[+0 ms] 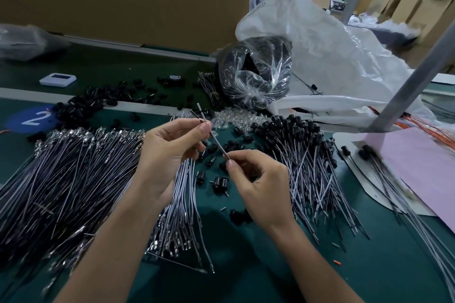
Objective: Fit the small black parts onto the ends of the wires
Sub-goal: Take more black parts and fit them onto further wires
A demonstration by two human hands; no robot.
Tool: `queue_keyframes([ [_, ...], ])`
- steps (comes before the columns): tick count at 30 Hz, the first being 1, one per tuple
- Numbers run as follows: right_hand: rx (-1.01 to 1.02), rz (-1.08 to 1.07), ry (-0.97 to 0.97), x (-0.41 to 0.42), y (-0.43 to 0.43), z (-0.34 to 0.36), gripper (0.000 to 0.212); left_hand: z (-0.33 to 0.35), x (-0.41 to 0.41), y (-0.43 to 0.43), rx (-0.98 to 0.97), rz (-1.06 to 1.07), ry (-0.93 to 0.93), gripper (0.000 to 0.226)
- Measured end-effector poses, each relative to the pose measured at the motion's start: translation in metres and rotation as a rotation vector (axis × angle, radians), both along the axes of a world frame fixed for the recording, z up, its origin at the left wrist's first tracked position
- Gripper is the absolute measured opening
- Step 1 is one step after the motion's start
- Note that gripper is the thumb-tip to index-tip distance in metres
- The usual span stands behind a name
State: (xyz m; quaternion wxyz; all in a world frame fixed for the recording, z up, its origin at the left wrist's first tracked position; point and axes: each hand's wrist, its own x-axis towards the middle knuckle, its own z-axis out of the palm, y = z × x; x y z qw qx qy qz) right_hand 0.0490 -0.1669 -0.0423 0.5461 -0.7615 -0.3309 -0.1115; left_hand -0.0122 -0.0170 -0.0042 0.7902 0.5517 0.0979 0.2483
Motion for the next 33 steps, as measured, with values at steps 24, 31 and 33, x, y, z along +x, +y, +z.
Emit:
queue_keyframes([
  [24,0.129,-0.104,0.086,0.016,-0.009,0.011,0.014,-0.015,0.02,0.002,1.285,-0.16,0.238,0.027],
  [31,0.032,-0.117,0.014,0.013,-0.009,0.009,0.015,-0.022,0.017,0.009,1.545,-0.378,0.481,0.036],
  [33,0.014,-0.111,0.01,0.013,-0.008,0.008,0.014,-0.026,0.018,0.006,1.559,-0.356,0.469,0.034],
])
